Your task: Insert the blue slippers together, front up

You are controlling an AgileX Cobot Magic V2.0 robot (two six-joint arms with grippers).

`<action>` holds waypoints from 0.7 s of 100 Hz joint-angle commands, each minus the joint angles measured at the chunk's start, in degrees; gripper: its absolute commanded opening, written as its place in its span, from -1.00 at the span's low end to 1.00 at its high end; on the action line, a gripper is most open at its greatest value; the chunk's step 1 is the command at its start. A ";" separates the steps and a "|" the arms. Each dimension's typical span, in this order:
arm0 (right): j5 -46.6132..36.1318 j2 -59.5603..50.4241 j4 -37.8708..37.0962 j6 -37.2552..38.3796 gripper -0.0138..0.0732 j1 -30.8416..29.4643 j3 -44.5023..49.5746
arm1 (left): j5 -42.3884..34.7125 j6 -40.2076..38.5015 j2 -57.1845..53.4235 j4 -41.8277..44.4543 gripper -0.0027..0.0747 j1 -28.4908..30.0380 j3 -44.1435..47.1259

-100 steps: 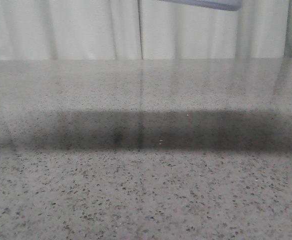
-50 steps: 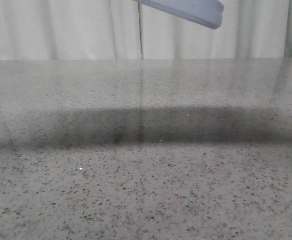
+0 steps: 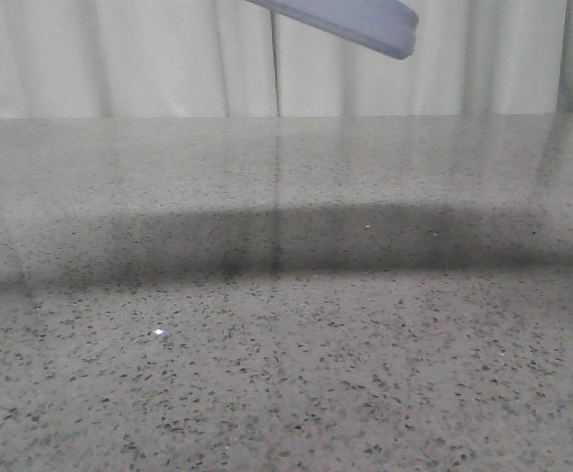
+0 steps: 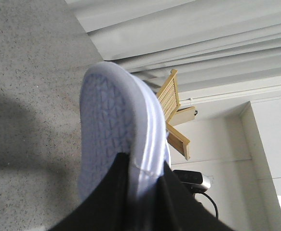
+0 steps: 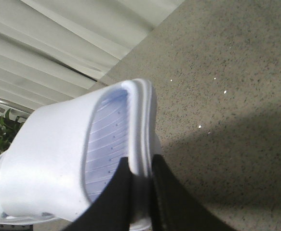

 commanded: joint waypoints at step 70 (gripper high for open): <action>-18.38 -3.57 -4.29 -7.32 0.51 0.56 -2.04 | -0.27 -0.20 -0.27 -2.91 -0.89 -1.23 -1.71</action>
